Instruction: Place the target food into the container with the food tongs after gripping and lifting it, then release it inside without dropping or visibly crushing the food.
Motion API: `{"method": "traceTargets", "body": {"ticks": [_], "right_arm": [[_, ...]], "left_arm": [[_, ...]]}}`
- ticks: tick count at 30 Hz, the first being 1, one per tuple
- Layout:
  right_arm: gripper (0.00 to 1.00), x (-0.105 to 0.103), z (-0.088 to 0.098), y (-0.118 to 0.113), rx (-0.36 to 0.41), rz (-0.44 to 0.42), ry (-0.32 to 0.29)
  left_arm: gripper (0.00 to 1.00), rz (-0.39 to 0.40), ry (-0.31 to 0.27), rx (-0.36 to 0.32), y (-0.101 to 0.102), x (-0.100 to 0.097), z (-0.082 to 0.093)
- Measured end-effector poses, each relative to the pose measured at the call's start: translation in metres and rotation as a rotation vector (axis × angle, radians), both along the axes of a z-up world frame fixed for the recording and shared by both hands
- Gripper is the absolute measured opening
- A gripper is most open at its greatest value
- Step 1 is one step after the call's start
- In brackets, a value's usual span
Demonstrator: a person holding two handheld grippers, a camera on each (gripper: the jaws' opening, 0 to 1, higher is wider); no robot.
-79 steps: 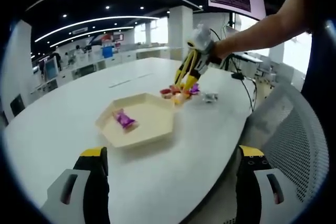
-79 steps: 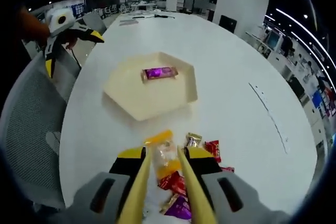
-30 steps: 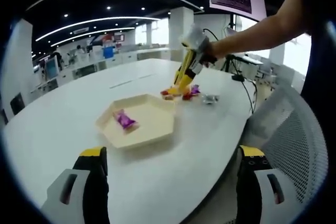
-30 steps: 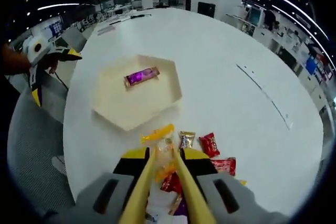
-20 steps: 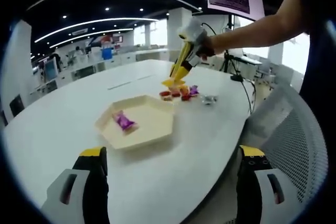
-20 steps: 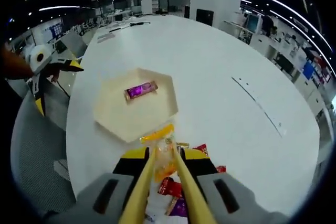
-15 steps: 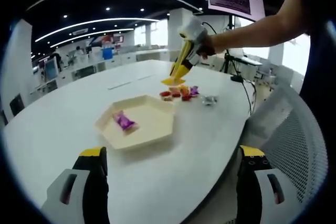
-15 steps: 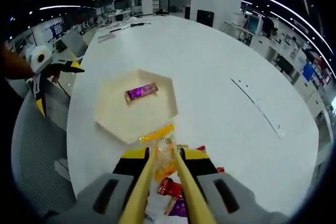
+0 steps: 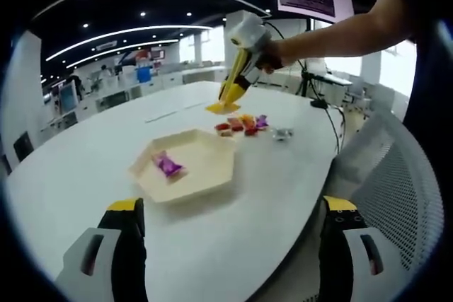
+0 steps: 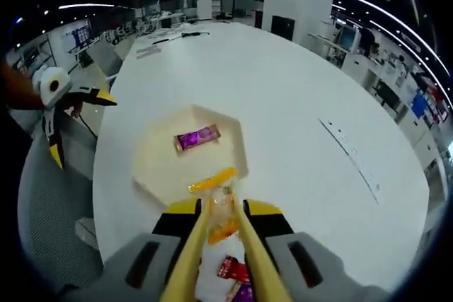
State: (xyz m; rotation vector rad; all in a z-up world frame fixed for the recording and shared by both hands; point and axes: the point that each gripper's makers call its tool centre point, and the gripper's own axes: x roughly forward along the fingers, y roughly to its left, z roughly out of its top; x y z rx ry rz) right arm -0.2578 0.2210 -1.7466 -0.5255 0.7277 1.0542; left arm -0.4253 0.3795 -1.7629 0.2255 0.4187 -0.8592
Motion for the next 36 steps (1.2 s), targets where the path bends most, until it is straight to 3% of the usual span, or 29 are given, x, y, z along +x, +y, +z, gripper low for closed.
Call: {"method": "traceTargets", "body": {"ticks": [20,27,36], "right_arm": [[0.22,0.015,0.005,0.054,-0.014,0.044,0.007],[0.22,0.018,-0.003,0.072,-0.049,0.081,0.009],[0.22,0.024,0.001,0.083,-0.042,0.085,0.018]], "left_arm": [[0.99,-0.005,-0.024,0.043,0.002,0.000,-0.003],[0.99,-0.006,-0.024,0.048,0.003,0.000,-0.004],[0.97,-0.005,-0.023,0.048,0.003,0.000,-0.004]]}}
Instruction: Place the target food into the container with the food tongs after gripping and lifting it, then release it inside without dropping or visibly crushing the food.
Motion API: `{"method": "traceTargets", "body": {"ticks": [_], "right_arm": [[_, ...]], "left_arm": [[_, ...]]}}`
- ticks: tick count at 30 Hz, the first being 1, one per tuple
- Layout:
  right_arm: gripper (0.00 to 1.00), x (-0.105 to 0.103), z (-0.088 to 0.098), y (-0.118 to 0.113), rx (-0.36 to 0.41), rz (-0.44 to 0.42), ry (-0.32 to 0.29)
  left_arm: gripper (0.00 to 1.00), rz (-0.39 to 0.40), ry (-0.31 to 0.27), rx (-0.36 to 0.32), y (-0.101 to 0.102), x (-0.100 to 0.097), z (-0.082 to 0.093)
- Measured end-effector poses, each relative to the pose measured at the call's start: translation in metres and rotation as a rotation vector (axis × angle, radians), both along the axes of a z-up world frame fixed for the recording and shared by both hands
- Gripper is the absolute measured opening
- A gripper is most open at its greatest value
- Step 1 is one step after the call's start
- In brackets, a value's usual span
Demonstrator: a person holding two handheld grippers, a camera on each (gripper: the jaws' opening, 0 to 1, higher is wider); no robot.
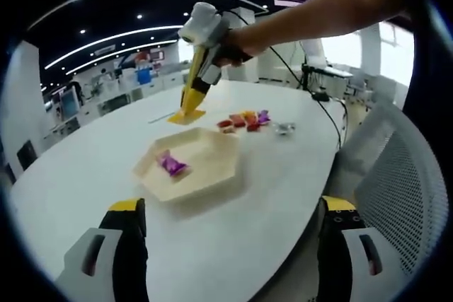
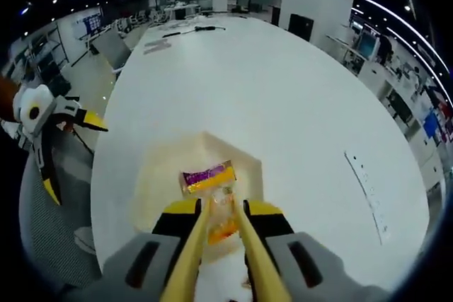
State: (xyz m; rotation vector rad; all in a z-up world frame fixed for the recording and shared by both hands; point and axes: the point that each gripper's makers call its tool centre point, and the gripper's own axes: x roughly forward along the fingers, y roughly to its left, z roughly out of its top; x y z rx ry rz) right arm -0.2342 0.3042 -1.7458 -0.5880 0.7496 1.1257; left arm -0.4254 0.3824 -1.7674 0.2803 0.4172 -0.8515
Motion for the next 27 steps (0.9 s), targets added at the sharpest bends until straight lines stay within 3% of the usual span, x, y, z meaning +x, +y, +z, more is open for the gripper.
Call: {"method": "traceTargets", "body": {"ticks": [14,27], "right_arm": [[0.25,-0.002,0.002,0.003,0.021,0.005,0.008],[0.25,0.000,0.011,-0.006,0.025,0.004,-0.035]], "left_arm": [[0.97,-0.001,-0.001,0.005,0.000,0.000,-0.001],[0.96,-0.002,0.002,0.000,-0.001,-0.001,0.000]]}}
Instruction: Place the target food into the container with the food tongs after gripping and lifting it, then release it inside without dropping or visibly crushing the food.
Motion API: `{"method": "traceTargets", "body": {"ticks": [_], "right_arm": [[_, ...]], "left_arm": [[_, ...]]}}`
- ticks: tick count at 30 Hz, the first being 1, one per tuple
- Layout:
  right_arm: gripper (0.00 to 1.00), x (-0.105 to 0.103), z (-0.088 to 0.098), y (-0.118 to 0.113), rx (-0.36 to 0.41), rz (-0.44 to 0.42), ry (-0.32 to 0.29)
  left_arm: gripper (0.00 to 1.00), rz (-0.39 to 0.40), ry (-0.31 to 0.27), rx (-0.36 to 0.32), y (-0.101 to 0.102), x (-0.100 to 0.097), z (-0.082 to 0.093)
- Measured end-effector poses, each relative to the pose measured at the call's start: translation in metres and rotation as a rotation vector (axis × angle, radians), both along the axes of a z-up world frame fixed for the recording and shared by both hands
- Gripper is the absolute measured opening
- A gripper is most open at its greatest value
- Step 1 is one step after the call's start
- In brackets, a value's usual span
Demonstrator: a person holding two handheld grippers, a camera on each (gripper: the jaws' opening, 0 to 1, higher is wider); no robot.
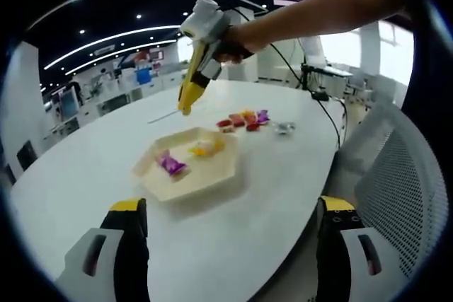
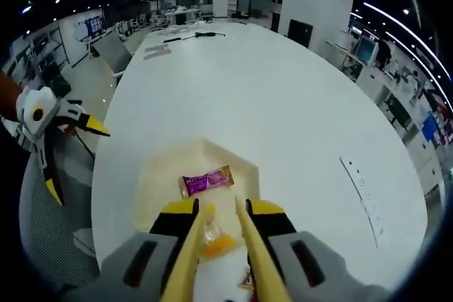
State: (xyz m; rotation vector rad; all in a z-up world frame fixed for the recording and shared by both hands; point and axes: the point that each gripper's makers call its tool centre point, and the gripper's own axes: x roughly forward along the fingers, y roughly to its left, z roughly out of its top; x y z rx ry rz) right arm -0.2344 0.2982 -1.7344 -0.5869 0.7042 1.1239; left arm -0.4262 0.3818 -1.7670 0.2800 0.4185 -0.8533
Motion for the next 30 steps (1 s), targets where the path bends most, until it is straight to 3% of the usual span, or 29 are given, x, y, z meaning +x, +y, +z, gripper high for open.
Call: {"method": "traceTargets", "body": {"ticks": [16,30], "right_arm": [[0.26,0.002,0.006,-0.004,0.013,0.001,-0.018],[0.26,-0.002,0.002,-0.023,0.014,-0.018,-0.017]], "left_arm": [[0.96,0.000,0.000,0.000,0.000,0.000,0.000],[0.96,0.001,0.004,0.000,0.000,0.000,-0.001]]}}
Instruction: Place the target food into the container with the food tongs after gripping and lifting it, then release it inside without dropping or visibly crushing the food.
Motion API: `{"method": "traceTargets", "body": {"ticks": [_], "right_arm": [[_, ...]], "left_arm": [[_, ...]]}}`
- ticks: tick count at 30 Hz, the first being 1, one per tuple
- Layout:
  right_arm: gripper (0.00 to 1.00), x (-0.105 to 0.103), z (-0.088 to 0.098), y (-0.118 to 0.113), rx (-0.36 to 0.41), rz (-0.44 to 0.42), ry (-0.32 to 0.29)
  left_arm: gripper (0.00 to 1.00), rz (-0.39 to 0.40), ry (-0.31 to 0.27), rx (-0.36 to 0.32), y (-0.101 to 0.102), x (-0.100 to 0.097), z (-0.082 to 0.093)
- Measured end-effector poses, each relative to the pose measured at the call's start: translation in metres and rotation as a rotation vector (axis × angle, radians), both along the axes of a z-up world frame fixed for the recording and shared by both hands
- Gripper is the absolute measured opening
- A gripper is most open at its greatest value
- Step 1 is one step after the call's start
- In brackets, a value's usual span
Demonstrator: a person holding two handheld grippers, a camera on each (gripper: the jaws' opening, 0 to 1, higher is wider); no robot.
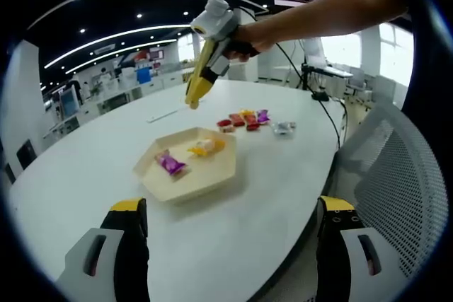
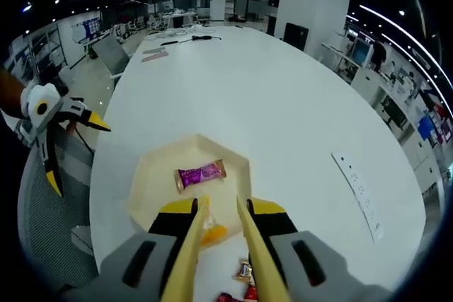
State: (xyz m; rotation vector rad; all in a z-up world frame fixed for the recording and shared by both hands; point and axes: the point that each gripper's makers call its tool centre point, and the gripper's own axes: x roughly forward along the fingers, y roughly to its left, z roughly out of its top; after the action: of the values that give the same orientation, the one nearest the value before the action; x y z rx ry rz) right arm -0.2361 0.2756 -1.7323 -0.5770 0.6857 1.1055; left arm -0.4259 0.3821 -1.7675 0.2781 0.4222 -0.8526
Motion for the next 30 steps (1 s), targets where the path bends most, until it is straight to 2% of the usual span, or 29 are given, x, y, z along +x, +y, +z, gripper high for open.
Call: {"method": "traceTargets", "body": {"ticks": [10,16,25,30], "right_arm": [[0.27,-0.003,0.000,-0.023,0.004,-0.027,-0.002],[0.27,-0.005,0.000,-0.039,0.003,-0.046,-0.007],[0.27,-0.008,-0.002,-0.062,-0.003,-0.070,-0.013],[0.27,-0.011,-0.002,-0.076,-0.013,-0.085,-0.016]], "left_arm": [[0.97,0.003,0.006,-0.008,-0.001,-0.001,0.001],[0.99,0.011,0.018,-0.071,-0.003,0.000,0.008],[0.99,0.016,0.033,-0.109,-0.005,-0.001,0.011],[0.99,0.043,0.051,-0.143,-0.002,0.002,0.014]]}}
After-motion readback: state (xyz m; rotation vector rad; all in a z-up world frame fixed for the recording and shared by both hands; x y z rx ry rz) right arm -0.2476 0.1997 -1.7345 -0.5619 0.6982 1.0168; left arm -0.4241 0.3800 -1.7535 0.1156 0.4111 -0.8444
